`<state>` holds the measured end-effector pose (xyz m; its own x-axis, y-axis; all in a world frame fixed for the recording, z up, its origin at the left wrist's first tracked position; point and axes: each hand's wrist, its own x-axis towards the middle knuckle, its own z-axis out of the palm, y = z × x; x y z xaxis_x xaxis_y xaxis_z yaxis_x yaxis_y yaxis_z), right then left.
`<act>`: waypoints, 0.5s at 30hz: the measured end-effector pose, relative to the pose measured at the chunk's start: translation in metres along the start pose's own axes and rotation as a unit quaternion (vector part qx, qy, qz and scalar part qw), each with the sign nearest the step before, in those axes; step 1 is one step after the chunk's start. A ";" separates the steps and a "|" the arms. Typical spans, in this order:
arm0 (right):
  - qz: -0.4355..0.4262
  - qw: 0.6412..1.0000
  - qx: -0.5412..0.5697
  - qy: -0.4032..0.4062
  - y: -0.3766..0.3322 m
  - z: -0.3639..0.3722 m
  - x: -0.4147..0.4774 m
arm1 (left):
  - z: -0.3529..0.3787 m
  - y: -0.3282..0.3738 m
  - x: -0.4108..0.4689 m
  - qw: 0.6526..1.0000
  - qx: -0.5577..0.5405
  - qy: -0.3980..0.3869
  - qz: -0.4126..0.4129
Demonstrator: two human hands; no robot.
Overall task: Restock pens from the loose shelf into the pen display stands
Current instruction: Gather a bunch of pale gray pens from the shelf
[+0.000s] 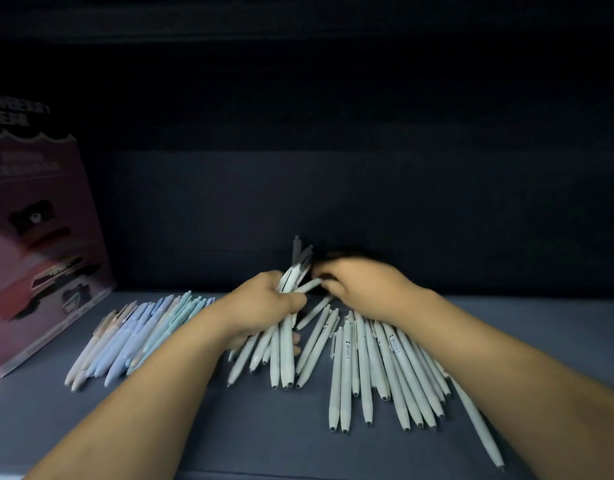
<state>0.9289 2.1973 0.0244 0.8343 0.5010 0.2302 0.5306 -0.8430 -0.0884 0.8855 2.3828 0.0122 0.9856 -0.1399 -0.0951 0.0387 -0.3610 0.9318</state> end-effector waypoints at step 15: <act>-0.056 0.964 0.145 0.215 -0.026 -0.001 -0.004 | 0.004 0.003 0.009 0.997 -0.066 0.021 0.043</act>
<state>0.9121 2.2168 0.0271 0.6634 0.4049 0.6292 0.6847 -0.6677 -0.2922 0.8935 2.3770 0.0132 0.9920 -0.1265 -0.0002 -0.0285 -0.2249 0.9740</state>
